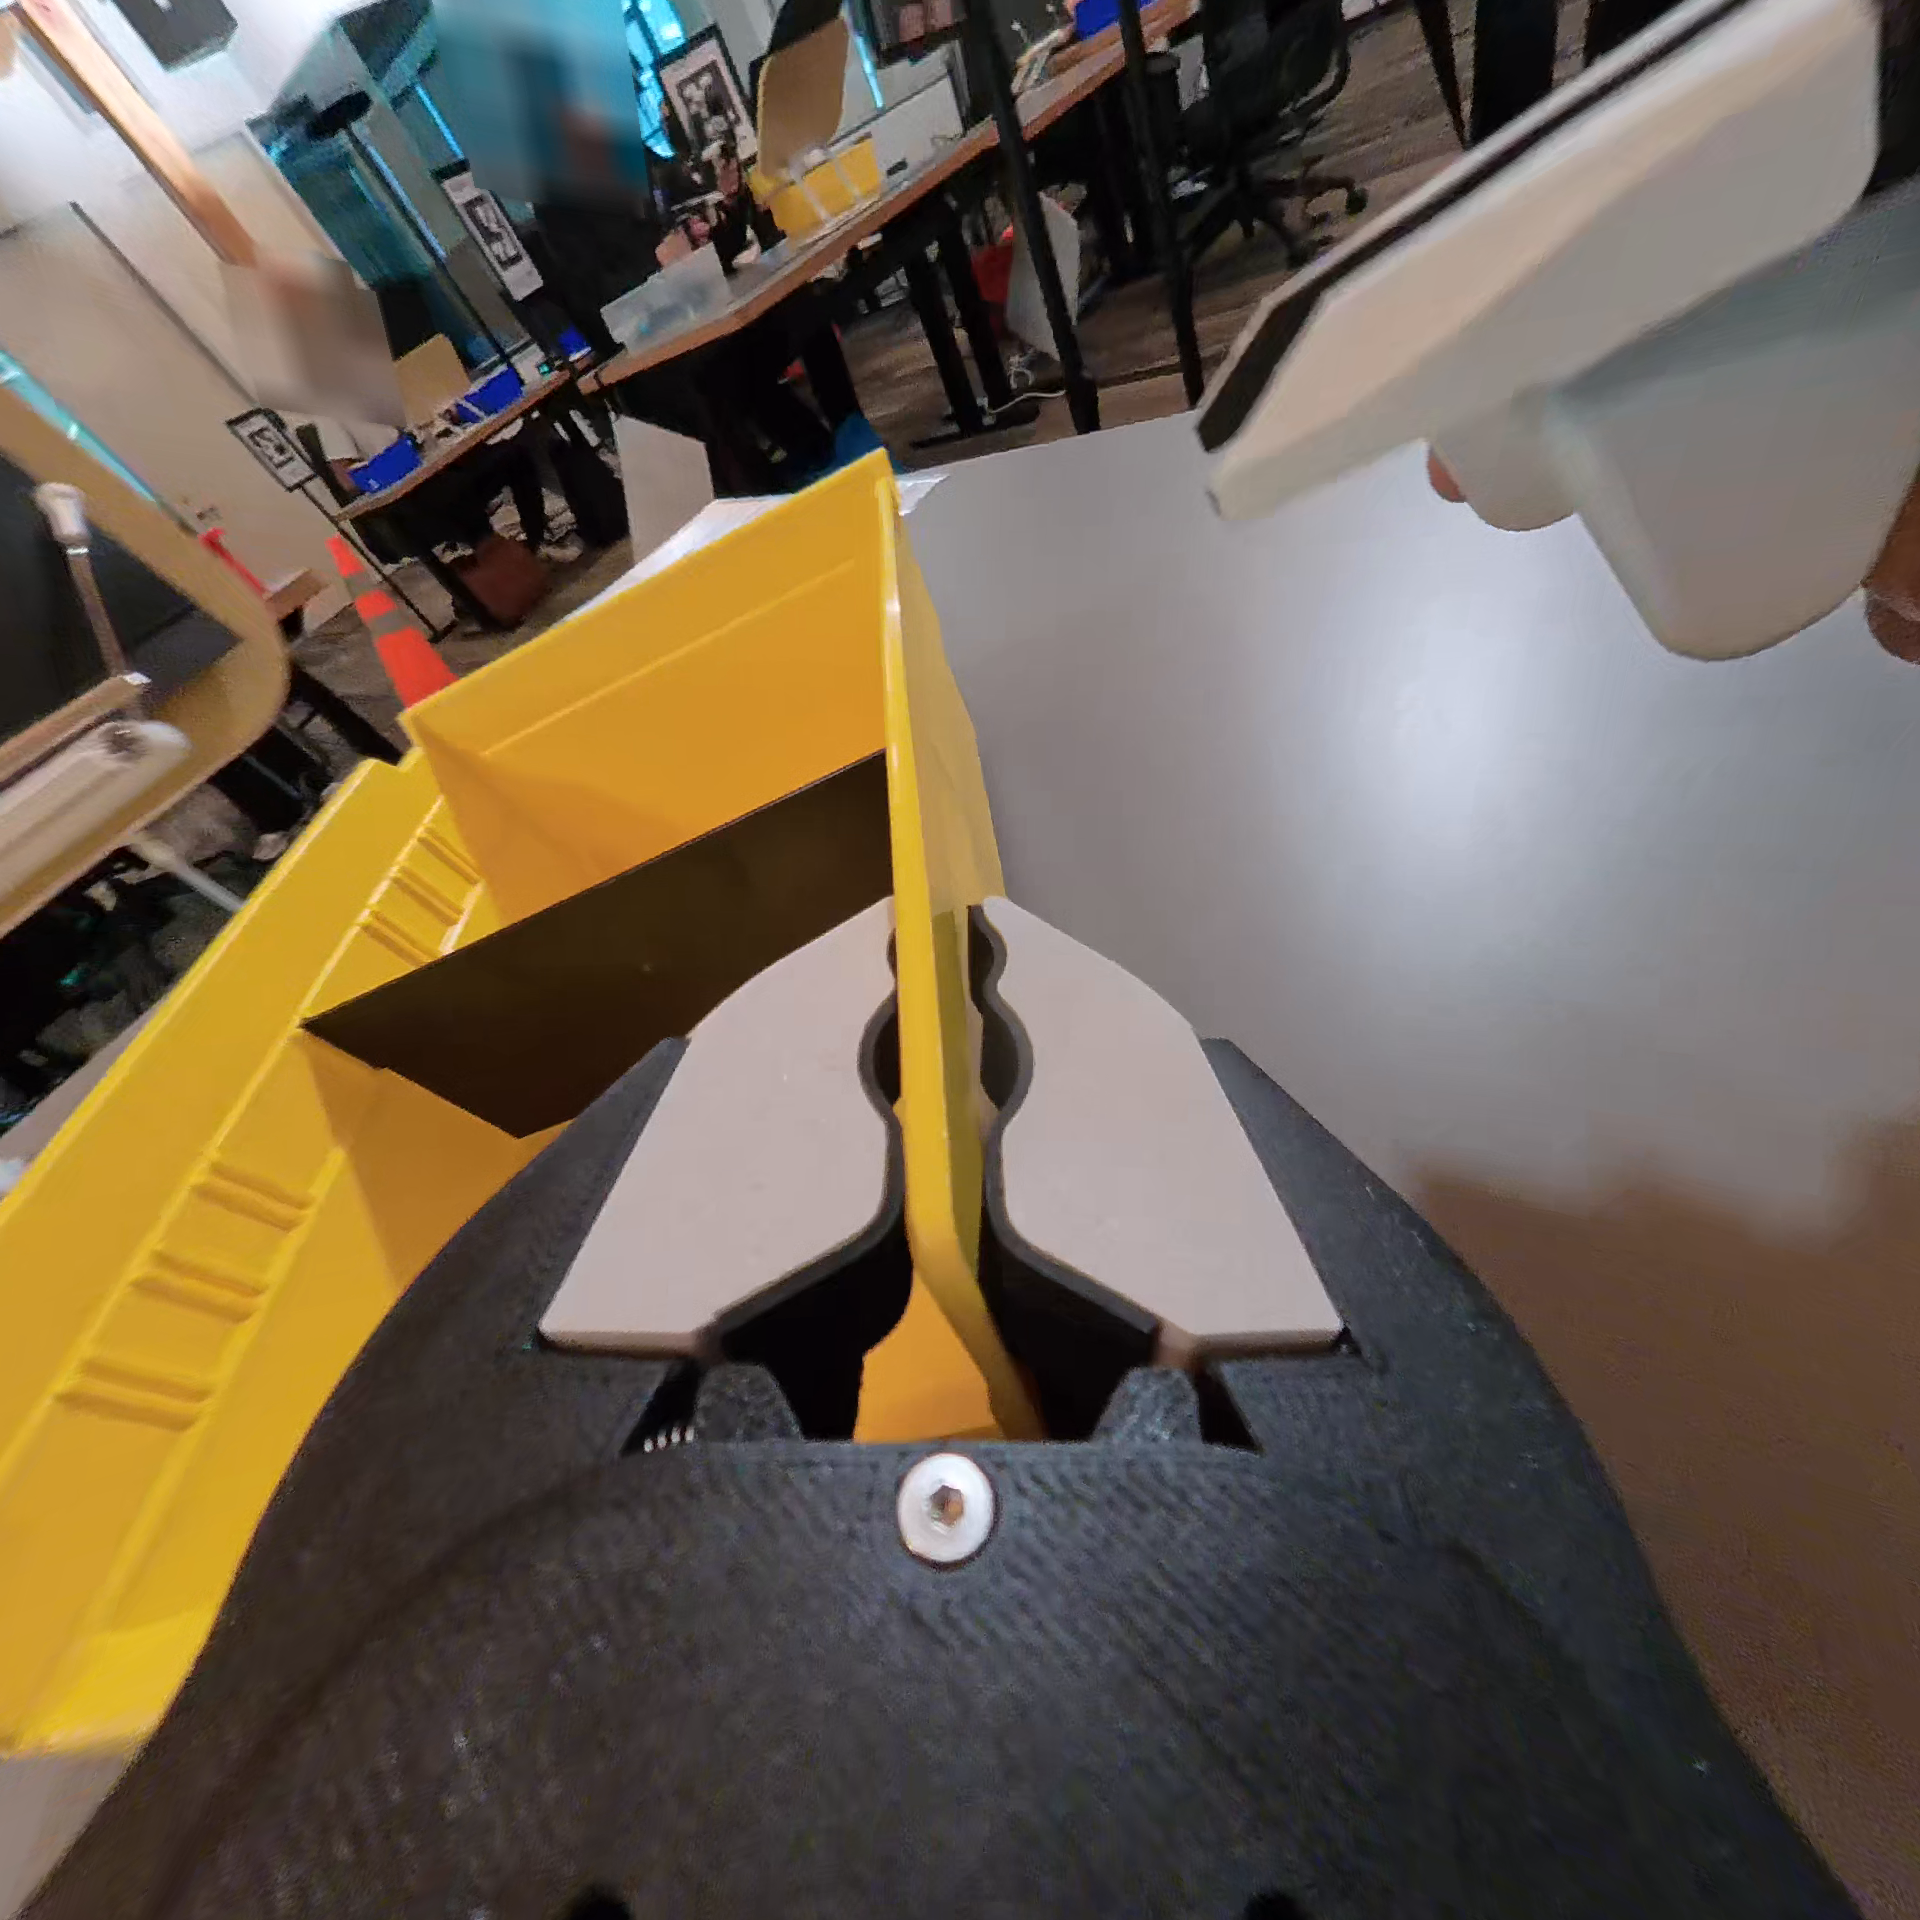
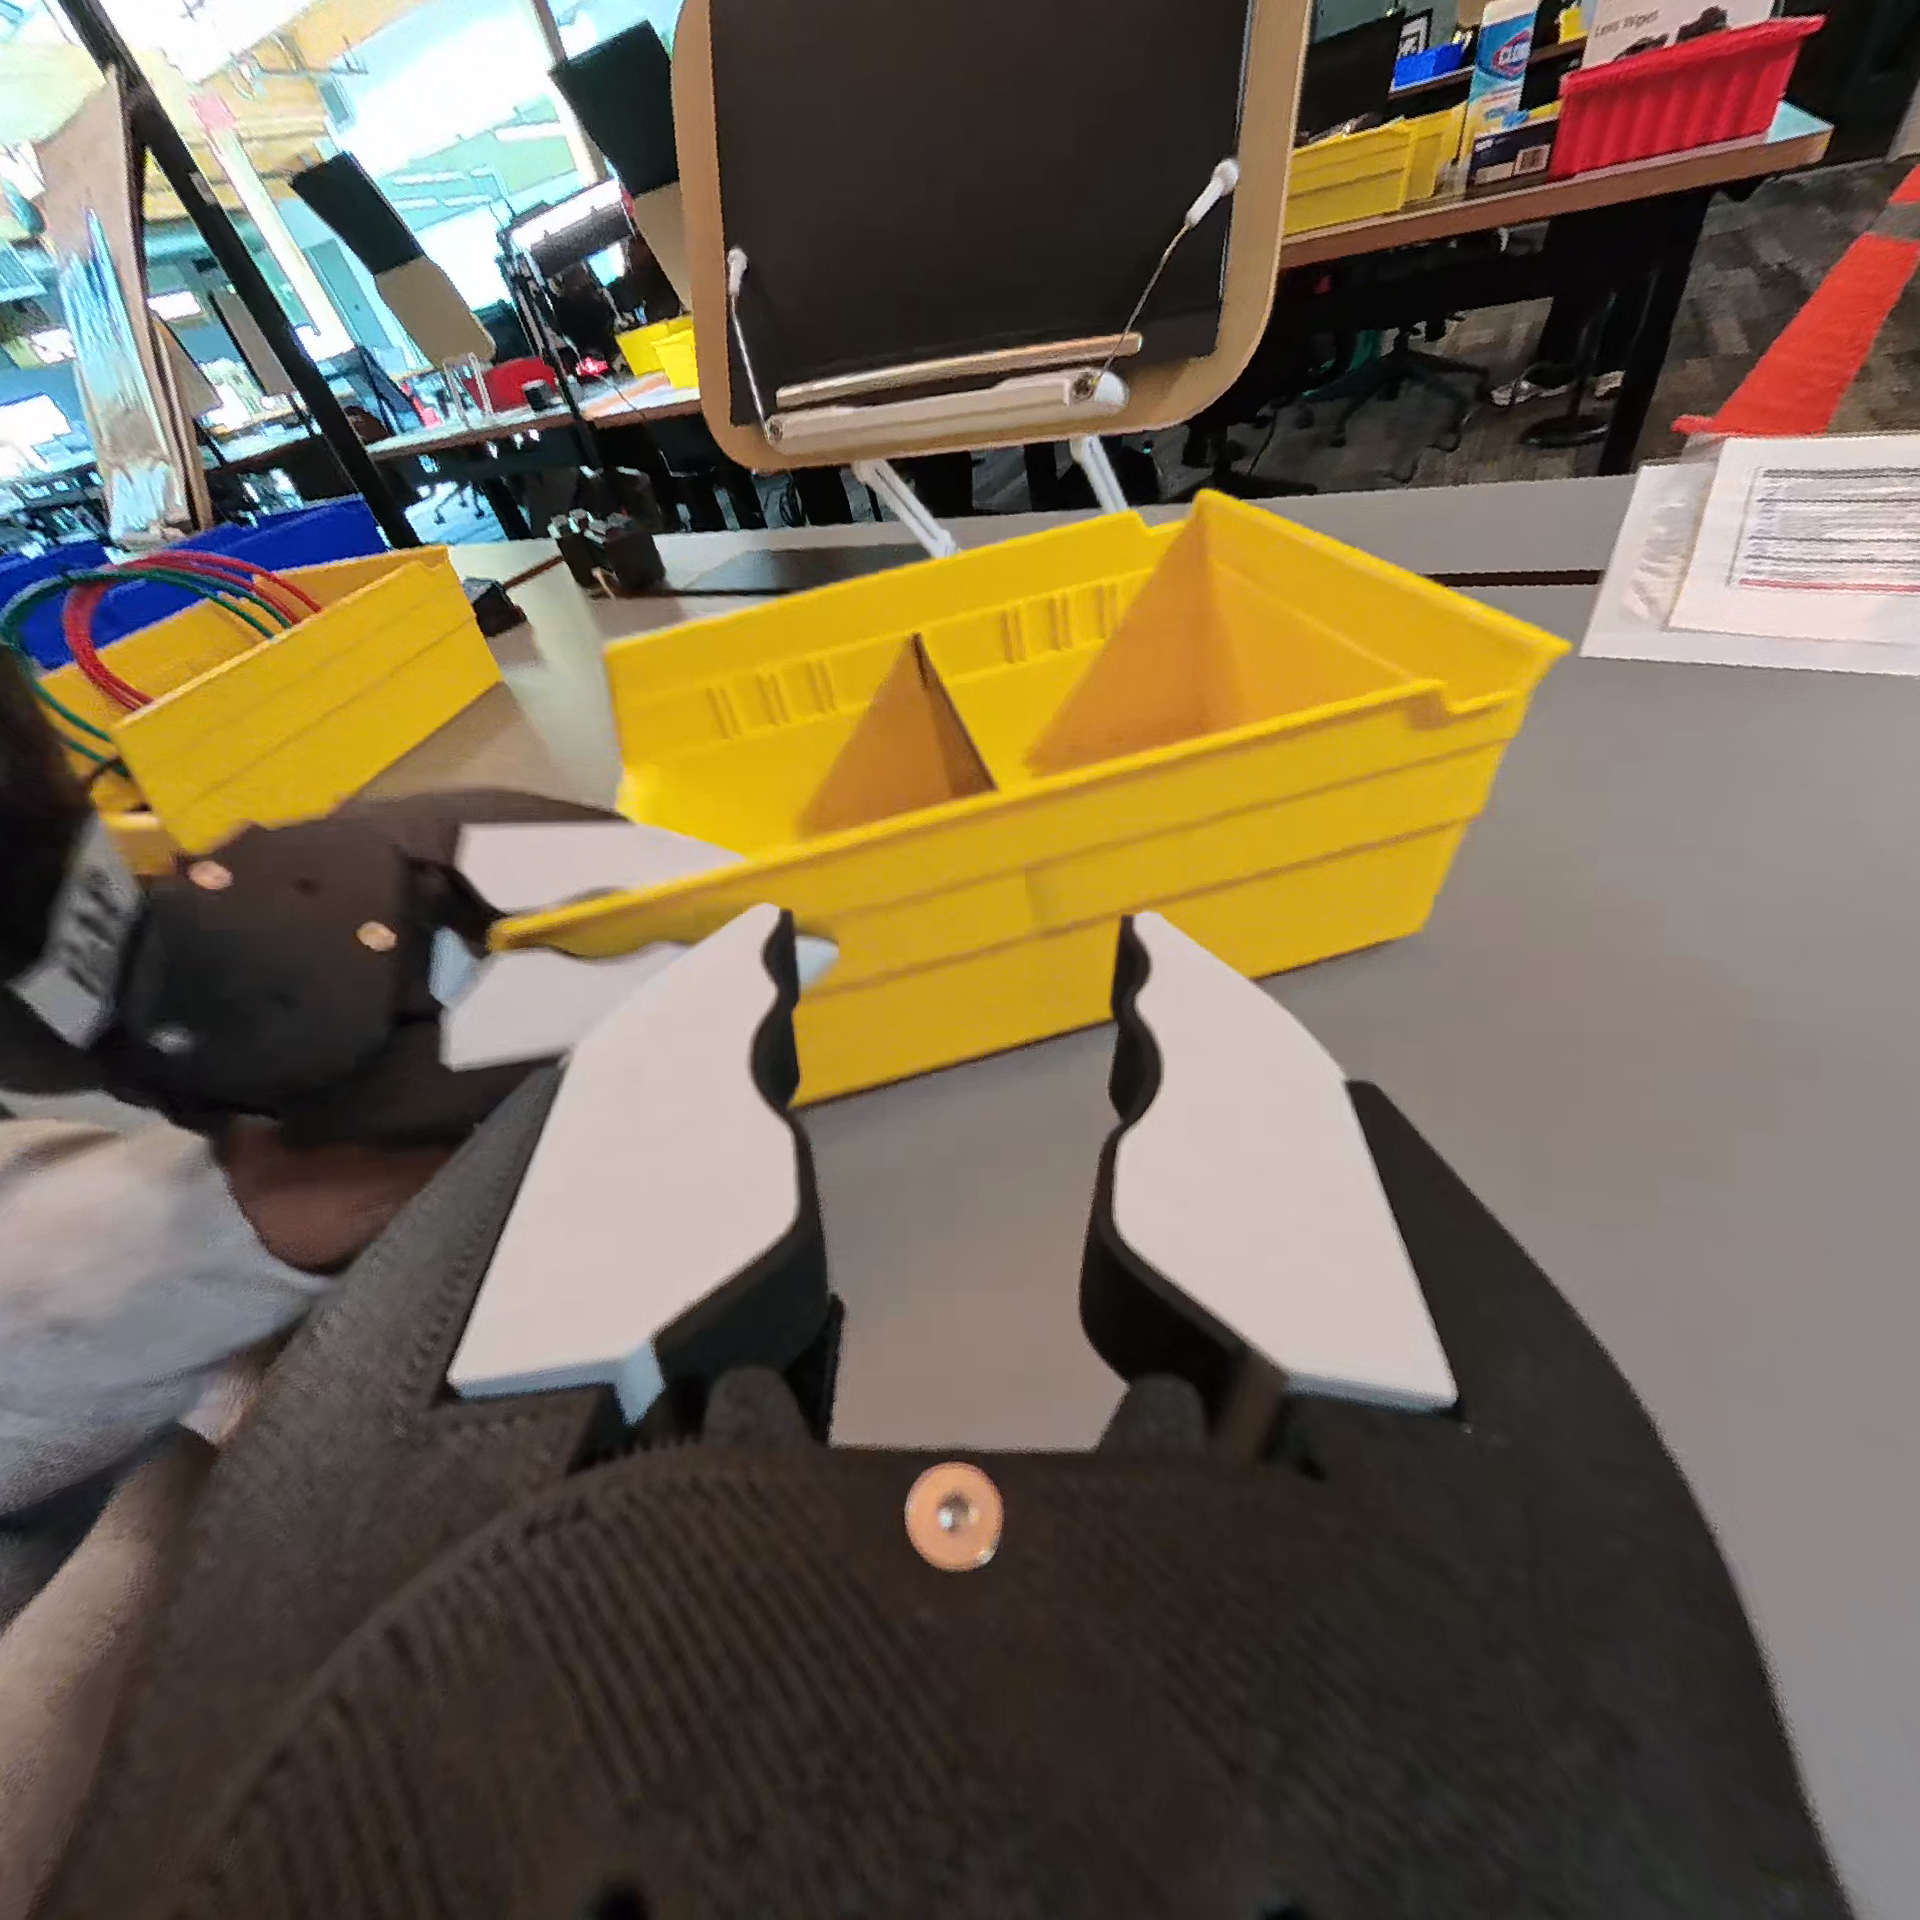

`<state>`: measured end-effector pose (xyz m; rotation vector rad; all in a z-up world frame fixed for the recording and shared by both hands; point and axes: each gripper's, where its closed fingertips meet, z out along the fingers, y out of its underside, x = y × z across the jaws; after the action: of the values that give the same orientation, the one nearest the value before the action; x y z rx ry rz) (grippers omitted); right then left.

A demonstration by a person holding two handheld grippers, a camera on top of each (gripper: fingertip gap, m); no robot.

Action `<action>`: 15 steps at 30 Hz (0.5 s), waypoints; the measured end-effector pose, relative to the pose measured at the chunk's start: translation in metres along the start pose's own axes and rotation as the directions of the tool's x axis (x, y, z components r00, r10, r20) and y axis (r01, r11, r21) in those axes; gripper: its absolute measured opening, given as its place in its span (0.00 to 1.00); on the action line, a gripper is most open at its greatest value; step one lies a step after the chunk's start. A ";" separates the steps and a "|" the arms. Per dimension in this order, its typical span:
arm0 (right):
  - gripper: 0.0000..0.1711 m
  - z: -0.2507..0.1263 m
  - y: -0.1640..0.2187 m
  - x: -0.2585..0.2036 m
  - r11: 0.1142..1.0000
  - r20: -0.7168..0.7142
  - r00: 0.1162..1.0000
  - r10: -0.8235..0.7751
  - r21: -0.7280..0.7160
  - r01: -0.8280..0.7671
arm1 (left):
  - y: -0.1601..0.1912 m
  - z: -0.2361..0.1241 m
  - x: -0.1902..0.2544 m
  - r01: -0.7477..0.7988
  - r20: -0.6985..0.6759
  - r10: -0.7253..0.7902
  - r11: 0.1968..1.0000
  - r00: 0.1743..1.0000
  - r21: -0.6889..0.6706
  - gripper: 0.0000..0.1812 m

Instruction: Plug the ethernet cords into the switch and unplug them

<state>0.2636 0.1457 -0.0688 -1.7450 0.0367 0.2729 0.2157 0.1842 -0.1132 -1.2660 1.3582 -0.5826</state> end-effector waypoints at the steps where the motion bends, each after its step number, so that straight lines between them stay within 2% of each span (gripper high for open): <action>1: 0.35 0.000 -0.003 0.002 1.000 -0.004 1.000 0.009 0.011 -0.009 | 0.000 0.011 0.009 0.002 -0.026 -0.002 1.000 1.000 -0.001 0.06; 3: 0.36 0.000 -0.006 0.009 1.000 -0.021 1.000 0.007 0.024 -0.006 | -0.014 0.025 0.033 0.029 -0.131 -0.021 0.998 0.991 0.055 0.21; 5: 0.40 -0.002 -0.007 0.018 0.998 -0.060 0.996 -0.062 0.006 0.063 | -0.036 0.031 0.054 0.101 -0.262 -0.069 0.989 0.962 0.110 0.35; 7: 0.48 -0.012 -0.021 0.028 0.990 -0.114 0.986 -0.121 0.051 0.128 | -0.045 0.032 0.070 0.152 -0.384 -0.110 0.985 0.917 0.079 0.51; 8: 0.48 -0.018 -0.027 0.033 0.985 -0.144 0.980 -0.139 0.081 0.152 | -0.049 0.027 0.075 0.184 -0.445 -0.135 0.980 0.886 0.071 0.61; 11: 0.51 -0.027 -0.034 0.033 0.976 -0.161 0.977 -0.143 0.140 0.166 | -0.039 0.004 0.071 0.249 -0.518 -0.218 0.968 0.827 -0.010 0.67; 13: 0.55 -0.019 -0.021 0.019 0.982 -0.119 0.984 -0.129 0.125 0.144 | -0.034 -0.018 0.050 0.287 -0.492 -0.242 0.958 0.837 0.019 0.67; 15: 0.65 0.001 0.002 0.003 0.986 -0.108 0.983 -0.148 0.059 0.155 | -0.027 -0.041 0.023 0.324 -0.441 -0.266 0.944 0.857 0.060 0.67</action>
<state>0.2663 0.1462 -0.0718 -1.6835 -0.0117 0.0688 0.1923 0.1421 -0.0879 -1.2927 1.4559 -1.2077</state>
